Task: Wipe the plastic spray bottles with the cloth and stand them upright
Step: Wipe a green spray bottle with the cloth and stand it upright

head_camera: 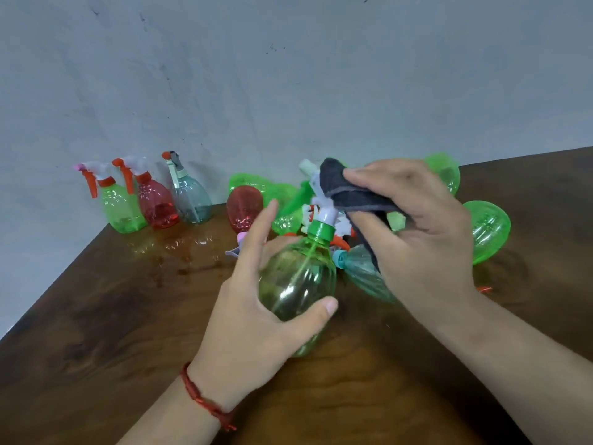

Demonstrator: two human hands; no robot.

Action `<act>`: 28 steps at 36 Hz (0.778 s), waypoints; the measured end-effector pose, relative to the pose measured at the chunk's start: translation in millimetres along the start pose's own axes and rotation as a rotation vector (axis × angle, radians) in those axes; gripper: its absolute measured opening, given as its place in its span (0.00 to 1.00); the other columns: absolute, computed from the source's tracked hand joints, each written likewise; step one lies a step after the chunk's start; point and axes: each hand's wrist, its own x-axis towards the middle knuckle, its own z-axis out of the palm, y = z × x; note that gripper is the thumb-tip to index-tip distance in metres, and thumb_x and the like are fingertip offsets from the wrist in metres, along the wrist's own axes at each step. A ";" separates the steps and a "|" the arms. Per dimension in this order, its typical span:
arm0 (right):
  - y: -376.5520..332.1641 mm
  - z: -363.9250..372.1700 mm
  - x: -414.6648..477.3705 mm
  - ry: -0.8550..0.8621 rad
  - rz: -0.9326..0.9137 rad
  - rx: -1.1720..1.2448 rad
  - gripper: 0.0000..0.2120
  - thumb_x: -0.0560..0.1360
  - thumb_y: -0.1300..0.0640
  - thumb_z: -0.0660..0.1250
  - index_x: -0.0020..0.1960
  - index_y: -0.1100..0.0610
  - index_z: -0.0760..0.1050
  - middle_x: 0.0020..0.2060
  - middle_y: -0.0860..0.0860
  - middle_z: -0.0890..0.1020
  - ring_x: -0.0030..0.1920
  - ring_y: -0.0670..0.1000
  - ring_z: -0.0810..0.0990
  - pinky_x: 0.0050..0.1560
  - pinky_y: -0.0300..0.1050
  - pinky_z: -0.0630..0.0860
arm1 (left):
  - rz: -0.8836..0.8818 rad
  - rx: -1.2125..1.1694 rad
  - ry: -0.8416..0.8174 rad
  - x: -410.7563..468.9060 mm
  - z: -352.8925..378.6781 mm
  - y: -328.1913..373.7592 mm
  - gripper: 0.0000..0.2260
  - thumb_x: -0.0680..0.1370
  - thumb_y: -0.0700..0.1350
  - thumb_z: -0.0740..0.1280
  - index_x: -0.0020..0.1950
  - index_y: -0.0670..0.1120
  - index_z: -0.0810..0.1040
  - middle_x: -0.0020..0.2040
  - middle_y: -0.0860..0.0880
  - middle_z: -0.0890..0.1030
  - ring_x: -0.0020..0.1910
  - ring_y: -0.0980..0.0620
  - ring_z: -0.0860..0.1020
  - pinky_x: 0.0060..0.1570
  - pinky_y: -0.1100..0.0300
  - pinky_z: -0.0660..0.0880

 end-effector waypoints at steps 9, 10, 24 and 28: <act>-4.9 17.8 -14.9 -0.293 -0.231 -0.258 0.15 0.80 0.65 0.71 0.65 0.56 0.85 0.59 0.50 0.84 0.54 0.56 0.81 0.59 0.41 0.76 | 0.025 0.211 -0.044 0.2 0.5 7.6 0.54 0.68 0.51 0.84 0.83 0.69 0.52 0.65 0.77 0.76 0.64 0.74 0.77 0.60 0.80 0.68; -7.2 18.7 -14.5 -0.312 -0.229 -0.256 0.16 0.80 0.65 0.69 0.66 0.56 0.84 0.59 0.51 0.84 0.54 0.56 0.81 0.58 0.43 0.76 | 0.025 0.230 -0.047 0.7 -0.5 8.0 0.54 0.68 0.51 0.83 0.83 0.69 0.52 0.64 0.76 0.77 0.63 0.74 0.77 0.59 0.80 0.68; -16.4 5.0 -2.4 -0.382 0.087 0.060 0.19 0.80 0.67 0.68 0.65 0.50 0.84 0.61 0.39 0.84 0.64 0.46 0.80 0.66 0.39 0.74 | 0.180 0.668 0.031 7.0 -8.0 -4.3 0.53 0.68 0.55 0.82 0.86 0.50 0.55 0.69 0.50 0.81 0.68 0.52 0.77 0.53 0.61 0.77; -13.6 2.3 -5.2 -0.225 0.163 0.156 0.19 0.79 0.71 0.69 0.63 0.53 0.85 0.59 0.45 0.86 0.64 0.50 0.82 0.66 0.49 0.78 | 0.075 0.360 0.037 4.3 -0.8 -2.6 0.50 0.69 0.53 0.84 0.84 0.58 0.58 0.70 0.60 0.80 0.67 0.60 0.80 0.64 0.61 0.79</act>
